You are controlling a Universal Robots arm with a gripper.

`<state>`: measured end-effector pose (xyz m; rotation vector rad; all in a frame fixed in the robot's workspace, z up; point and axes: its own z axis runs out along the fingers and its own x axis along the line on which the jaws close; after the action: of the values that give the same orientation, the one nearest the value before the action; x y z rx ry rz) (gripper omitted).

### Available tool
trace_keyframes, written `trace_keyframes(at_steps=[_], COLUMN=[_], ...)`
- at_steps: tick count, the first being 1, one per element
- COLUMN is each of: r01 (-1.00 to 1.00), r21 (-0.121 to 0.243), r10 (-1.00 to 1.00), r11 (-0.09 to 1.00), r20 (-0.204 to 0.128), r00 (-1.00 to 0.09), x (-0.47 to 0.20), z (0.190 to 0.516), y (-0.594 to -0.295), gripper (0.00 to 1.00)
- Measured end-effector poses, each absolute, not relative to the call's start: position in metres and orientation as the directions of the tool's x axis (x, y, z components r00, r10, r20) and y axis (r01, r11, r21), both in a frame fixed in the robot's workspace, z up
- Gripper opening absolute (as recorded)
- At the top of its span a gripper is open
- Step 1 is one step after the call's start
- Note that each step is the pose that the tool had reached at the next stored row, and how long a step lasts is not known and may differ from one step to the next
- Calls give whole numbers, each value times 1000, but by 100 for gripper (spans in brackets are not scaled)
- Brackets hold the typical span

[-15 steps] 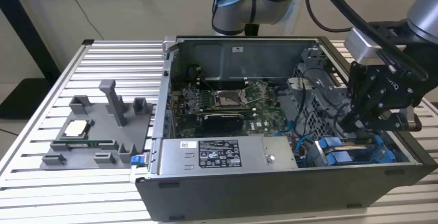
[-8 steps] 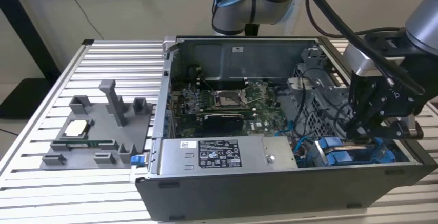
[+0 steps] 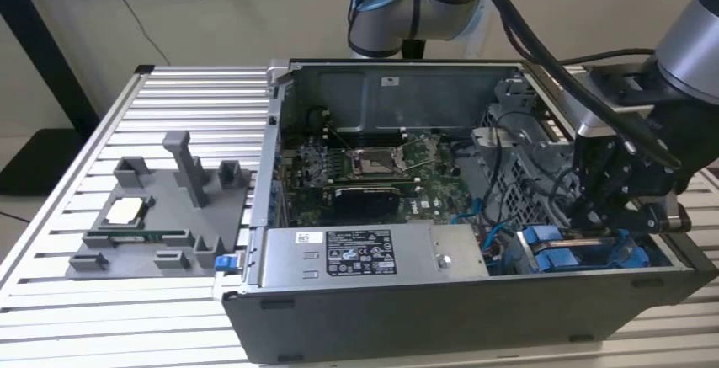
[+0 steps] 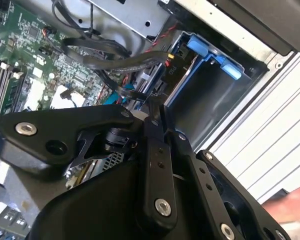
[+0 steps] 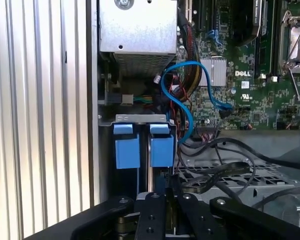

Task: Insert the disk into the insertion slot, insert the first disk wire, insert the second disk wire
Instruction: 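Insert the second disk wire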

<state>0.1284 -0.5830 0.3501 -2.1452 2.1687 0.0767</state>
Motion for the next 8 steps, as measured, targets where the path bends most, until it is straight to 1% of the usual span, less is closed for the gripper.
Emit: trace_keyframes(at_steps=[3,8], r01=[-998,-998], r21=[-60,-65], r10=[-995,-995], r11=[12,12], r20=[-100,-100], r00=[-6,-6], x=[127,126], z=[349,348], y=[-582,-582], gripper=[16,16])
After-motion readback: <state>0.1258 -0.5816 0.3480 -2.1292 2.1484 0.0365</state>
